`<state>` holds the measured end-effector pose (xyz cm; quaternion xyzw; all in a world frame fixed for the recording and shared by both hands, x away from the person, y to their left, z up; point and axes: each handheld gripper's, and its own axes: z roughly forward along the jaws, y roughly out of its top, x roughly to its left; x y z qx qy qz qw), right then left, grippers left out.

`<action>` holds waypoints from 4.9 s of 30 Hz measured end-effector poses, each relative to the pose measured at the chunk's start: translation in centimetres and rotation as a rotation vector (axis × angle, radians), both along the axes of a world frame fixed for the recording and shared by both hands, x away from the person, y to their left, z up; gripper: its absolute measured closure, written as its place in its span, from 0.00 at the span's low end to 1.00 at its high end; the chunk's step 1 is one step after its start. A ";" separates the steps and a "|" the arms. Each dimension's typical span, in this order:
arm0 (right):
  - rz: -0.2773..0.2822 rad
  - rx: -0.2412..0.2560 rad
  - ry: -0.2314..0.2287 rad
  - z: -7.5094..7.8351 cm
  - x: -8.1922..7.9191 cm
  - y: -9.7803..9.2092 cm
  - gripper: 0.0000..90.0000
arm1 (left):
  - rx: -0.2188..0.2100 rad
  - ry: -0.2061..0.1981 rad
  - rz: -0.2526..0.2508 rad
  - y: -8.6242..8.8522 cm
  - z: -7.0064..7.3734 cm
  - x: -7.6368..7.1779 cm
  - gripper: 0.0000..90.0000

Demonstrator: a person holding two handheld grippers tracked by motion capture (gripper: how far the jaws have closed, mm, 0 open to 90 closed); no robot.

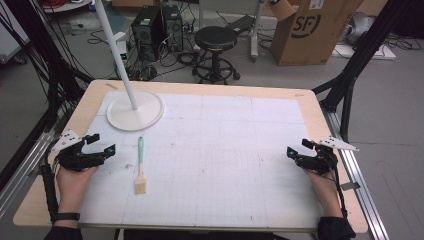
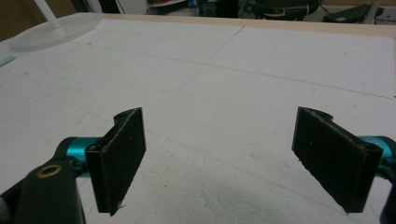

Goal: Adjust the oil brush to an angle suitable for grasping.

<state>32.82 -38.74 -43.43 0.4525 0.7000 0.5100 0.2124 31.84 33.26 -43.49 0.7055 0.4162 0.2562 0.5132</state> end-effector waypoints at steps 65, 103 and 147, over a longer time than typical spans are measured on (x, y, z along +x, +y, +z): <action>0.007 0.020 -0.001 0.1 0.1 -0.2 0.19 | 0.174 0.243 -0.107 -6.9 -1.6 5.5 1.00; 0.010 0.015 0.011 0.1 0.0 -0.1 0.19 | 0.100 0.206 -0.241 -9.2 0.8 6.7 0.41; 0.001 0.012 0.014 0.2 -0.3 0.1 0.19 | -0.087 -0.008 -0.102 0.5 1.8 -1.3 0.16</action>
